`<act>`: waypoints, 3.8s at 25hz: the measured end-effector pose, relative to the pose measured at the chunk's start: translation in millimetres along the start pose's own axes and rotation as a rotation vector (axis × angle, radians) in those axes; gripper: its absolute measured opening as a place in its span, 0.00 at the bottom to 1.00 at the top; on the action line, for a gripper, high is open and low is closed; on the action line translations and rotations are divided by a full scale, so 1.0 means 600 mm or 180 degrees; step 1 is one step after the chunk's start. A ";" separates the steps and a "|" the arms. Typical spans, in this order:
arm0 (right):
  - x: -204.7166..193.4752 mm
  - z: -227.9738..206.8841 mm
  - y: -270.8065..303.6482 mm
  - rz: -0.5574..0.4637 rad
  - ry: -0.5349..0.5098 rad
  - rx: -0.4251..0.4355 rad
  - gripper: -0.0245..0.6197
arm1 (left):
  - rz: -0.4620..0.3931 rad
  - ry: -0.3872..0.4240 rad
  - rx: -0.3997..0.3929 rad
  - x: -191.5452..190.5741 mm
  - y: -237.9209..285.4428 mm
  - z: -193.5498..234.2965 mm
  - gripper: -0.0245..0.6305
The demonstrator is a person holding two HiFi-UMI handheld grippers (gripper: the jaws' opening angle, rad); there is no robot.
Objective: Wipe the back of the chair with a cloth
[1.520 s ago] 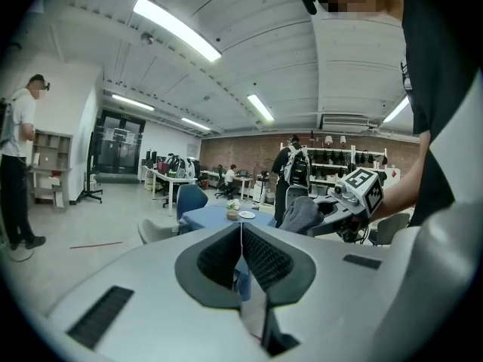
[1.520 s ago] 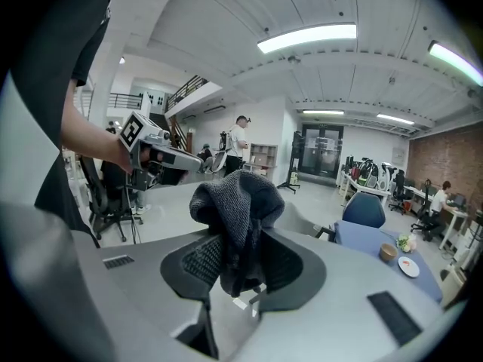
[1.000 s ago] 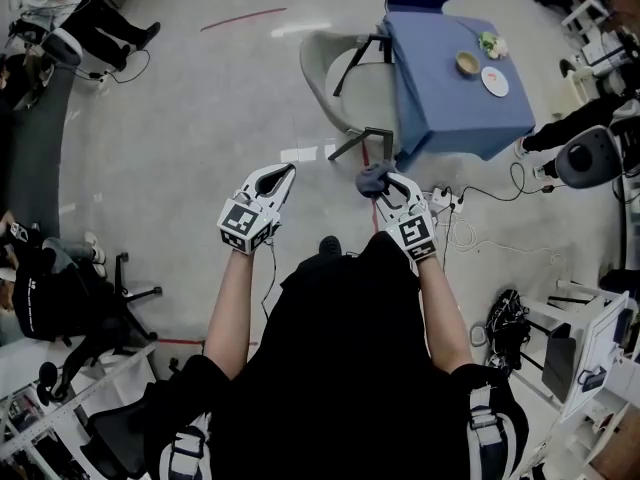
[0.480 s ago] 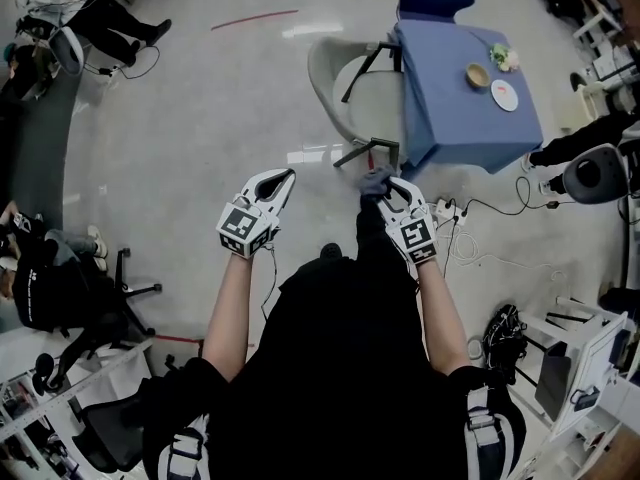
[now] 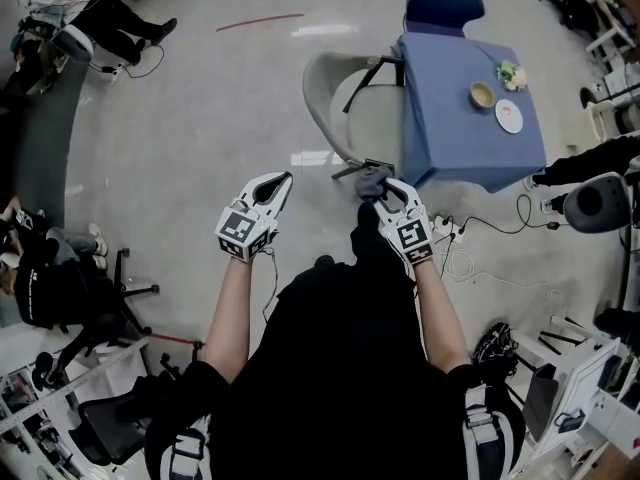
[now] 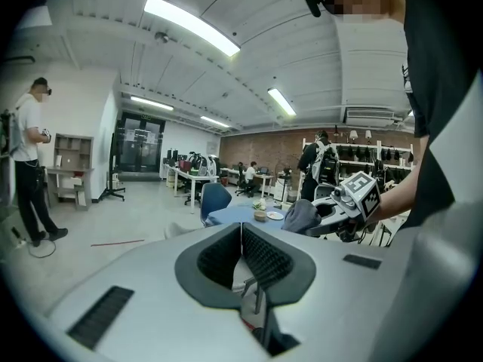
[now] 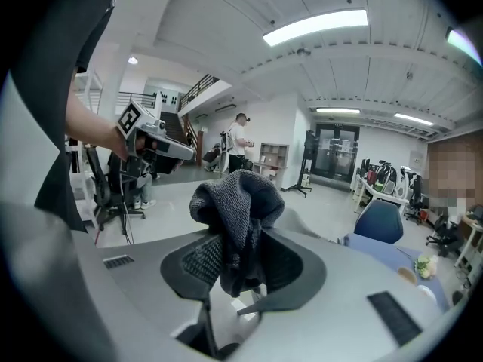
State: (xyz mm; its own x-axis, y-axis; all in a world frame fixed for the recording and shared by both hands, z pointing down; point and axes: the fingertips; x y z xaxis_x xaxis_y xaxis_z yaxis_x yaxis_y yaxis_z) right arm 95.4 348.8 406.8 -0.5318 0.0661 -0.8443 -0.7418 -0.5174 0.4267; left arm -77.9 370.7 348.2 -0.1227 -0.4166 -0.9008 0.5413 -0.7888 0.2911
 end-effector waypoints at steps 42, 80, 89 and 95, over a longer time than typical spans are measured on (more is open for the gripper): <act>-0.087 -0.337 0.164 -0.0237 -0.0218 0.0971 0.25 | -0.0122 -0.0262 0.0789 0.133 0.320 0.074 0.07; -0.087 -0.315 0.500 0.0302 0.0108 0.1237 0.25 | 0.0221 -0.0438 0.0370 0.149 0.464 0.436 0.07; -0.136 -0.253 0.578 0.0501 0.0334 0.1417 0.25 | 0.0467 -0.0452 0.0153 0.113 0.541 0.518 0.07; -0.145 -0.246 0.617 0.0590 0.0439 0.1408 0.26 | 0.0568 -0.0490 0.0069 0.104 0.576 0.557 0.07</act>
State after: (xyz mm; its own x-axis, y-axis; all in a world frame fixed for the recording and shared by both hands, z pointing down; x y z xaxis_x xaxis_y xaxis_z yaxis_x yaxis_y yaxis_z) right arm -72.9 25.3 590.3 -0.6342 -0.1215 -0.7636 -0.7581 -0.0964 0.6450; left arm -176.7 -78.8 500.0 -0.1528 -0.6130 -0.7752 0.5480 -0.7053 0.4497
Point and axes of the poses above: the fingertips, and each gripper's own axes: y forward along the fingers, z to its left, x out of its top, and after that the axes turned 14 degrees about -y, right-handed
